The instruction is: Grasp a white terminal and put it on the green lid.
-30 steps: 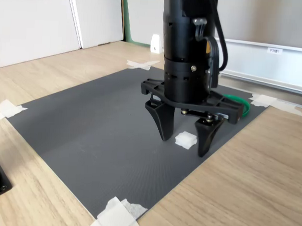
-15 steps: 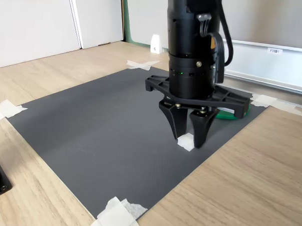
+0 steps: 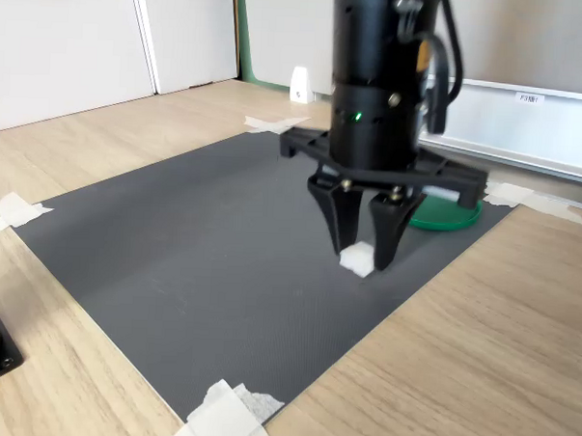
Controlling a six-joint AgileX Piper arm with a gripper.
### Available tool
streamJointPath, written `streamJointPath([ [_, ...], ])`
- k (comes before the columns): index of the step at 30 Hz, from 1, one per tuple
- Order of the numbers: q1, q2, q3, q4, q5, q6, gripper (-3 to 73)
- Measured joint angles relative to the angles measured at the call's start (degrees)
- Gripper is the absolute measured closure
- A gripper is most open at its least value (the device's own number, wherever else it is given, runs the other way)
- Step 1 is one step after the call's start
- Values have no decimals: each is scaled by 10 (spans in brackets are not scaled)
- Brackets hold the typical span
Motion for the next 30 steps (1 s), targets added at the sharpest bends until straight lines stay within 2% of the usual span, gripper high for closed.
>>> streamJointPath([
  [6, 9, 2, -104, 2, 33, -16, 388],
  [16, 97, 85, -264, -3, 81, -2, 388],
  [22, 124, 149, -276, -10, 82, 4, 388],
  [30, 127, 198, -276, -23, 68, 5, 388],
])
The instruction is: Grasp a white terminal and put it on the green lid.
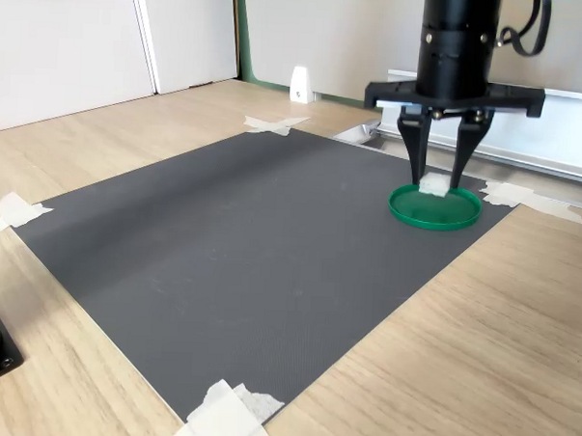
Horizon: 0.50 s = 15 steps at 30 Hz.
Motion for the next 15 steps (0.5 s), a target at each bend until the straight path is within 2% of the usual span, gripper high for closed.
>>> streamJointPath([
  [11, 0, 12, 0, 1, -2, -7, 383],
  [15, 0, 12, 0, 2, -5, -7, 289],
])
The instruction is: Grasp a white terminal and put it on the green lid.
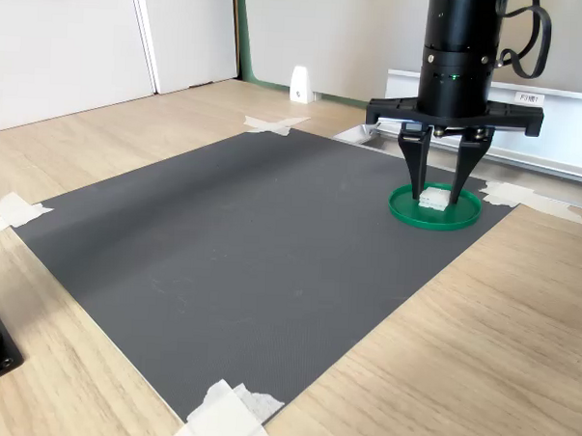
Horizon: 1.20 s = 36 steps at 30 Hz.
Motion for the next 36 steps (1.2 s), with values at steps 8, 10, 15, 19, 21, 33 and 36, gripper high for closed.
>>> streamJointPath([
  [8, 0, -39, 0, 7, -5, 0, 133],
  [10, 0, -57, 0, 7, 0, 1, 132],
  [15, 0, -149, 41, 13, -6, 8, 181],
  [19, 0, -242, 125, 18, -48, 11, 321],
  [21, 0, -286, 179, 24, -73, 14, 436],
  [33, 0, -589, 482, 57, -261, 124, 700],
  [36, 0, -655, 556, 51, -329, 199, 700],
])
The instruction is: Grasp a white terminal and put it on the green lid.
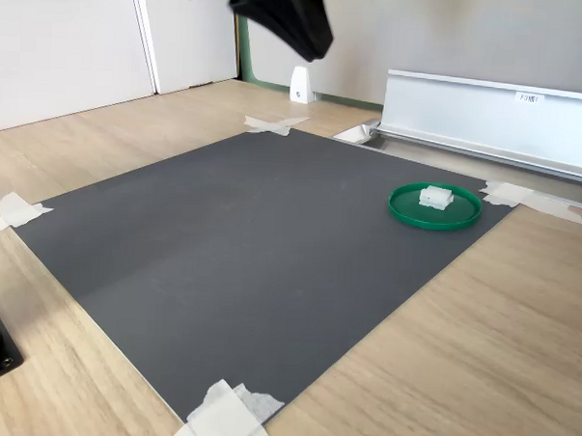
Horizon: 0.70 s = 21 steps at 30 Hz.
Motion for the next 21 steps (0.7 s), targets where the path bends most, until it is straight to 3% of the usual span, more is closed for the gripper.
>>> streamJointPath([
  [4, 0, -80, 88, -8, -43, 56, 700],
  [13, 0, -200, 240, -2, -174, 87, 700],
  [21, 0, -308, 331, 12, -190, 102, 701],
])
